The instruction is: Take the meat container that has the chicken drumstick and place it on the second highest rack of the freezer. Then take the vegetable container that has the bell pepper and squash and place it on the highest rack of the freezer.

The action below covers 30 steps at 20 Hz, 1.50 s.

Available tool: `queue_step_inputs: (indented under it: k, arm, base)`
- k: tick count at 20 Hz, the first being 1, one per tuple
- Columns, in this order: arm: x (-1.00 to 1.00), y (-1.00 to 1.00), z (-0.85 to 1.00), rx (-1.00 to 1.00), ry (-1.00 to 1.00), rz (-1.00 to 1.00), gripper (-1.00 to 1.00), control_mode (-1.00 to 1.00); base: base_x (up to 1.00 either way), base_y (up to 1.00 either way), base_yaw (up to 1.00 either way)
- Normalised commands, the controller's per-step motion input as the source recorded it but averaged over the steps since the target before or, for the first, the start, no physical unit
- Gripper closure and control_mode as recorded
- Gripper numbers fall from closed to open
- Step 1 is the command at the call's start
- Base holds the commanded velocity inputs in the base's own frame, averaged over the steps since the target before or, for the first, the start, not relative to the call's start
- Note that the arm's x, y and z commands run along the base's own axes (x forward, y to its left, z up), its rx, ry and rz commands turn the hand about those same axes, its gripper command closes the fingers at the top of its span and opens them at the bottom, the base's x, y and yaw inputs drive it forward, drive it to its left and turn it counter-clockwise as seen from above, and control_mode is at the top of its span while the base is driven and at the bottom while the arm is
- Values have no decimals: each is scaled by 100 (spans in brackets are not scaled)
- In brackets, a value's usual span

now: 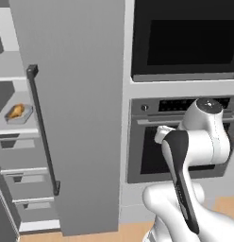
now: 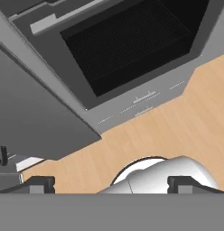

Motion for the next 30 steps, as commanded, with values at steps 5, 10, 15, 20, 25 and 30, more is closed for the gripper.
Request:
queue_step_inputs:
  k: [5, 10, 15, 20, 25, 30]
  arm:
    - [0, 0, 0, 0, 0, 0, -100, 100]
    - [0, 0, 0, 0, 0, 0, -100, 100]
    - [0, 0, 0, 0, 0, 0, -100, 100]
    - [0, 0, 0, 0, 0, 0, -100, 100]
    - [0, 0, 0, 0, 0, 0, -100, 100]
    - [0, 0, 0, 0, 0, 0, -100, 100]
  base:
    - [0, -100, -6]
    - [2, -100, -5]
    - [15, -100, -4]
    - [43, -100, 0]
    - [59, -100, 0]
    - [58, -97, 1]
